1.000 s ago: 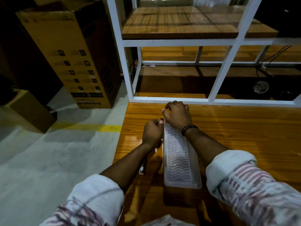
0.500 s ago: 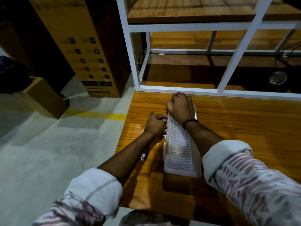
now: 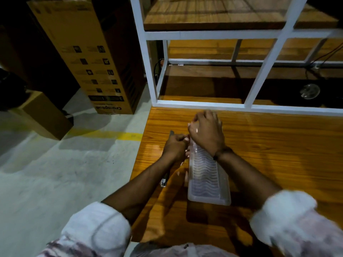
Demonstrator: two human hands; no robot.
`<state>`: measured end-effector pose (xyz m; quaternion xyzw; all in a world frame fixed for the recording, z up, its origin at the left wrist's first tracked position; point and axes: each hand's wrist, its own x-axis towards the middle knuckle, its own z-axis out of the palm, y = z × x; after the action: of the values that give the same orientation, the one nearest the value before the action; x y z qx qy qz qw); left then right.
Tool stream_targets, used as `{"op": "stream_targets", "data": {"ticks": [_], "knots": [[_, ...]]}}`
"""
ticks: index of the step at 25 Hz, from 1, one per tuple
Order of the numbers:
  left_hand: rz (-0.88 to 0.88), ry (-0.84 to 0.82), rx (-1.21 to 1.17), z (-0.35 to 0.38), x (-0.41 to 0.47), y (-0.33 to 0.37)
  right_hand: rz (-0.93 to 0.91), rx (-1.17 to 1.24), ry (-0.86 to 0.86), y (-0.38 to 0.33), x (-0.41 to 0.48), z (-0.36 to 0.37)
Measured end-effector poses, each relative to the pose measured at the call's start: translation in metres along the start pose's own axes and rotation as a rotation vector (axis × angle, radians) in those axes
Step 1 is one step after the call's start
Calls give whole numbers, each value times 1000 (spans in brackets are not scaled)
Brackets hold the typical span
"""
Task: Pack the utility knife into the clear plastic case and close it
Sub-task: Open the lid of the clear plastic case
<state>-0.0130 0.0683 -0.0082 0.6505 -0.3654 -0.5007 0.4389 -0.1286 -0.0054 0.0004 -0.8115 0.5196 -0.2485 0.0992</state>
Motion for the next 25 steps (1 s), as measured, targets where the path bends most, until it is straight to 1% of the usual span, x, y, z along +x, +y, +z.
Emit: {"op": "stream_targets", "data": {"ticks": [2, 3, 5, 7, 9, 11, 13, 17, 19, 21, 25], "knots": [[-16, -36, 12, -5, -8, -4, -49, -35, -81, -8, -45, -15], [-32, -71, -23, -8, -14, -5, -46, -84, -110, -11, -67, -22], [-56, -134, -86, -11, -25, -12, 51, -208, -194, -19, -101, -30], [-110, -153, -125, -12, -33, -17, 180, -308, -337, -30, -115, -34], [-161, -149, -141, -12, -40, -20, 247, -334, -401, -42, -117, -38], [-177, -154, -150, -14, -46, -19, 292, -294, -456, -52, -117, -39], [-189, -165, -184, -16, -49, -20, 285, -297, -524, -58, -120, -38], [-193, -192, -226, -20, -49, -21, 214, -371, -599, -60, -122, -38], [-246, -182, -261, -20, -44, -13, 200, -356, -637, -60, -116, -38], [-299, -173, -284, -23, -35, -6, 176, -362, -657, -62, -109, -36], [-262, -200, -198, -27, -25, -4, 143, -381, -645, -63, -104, -32]]}}
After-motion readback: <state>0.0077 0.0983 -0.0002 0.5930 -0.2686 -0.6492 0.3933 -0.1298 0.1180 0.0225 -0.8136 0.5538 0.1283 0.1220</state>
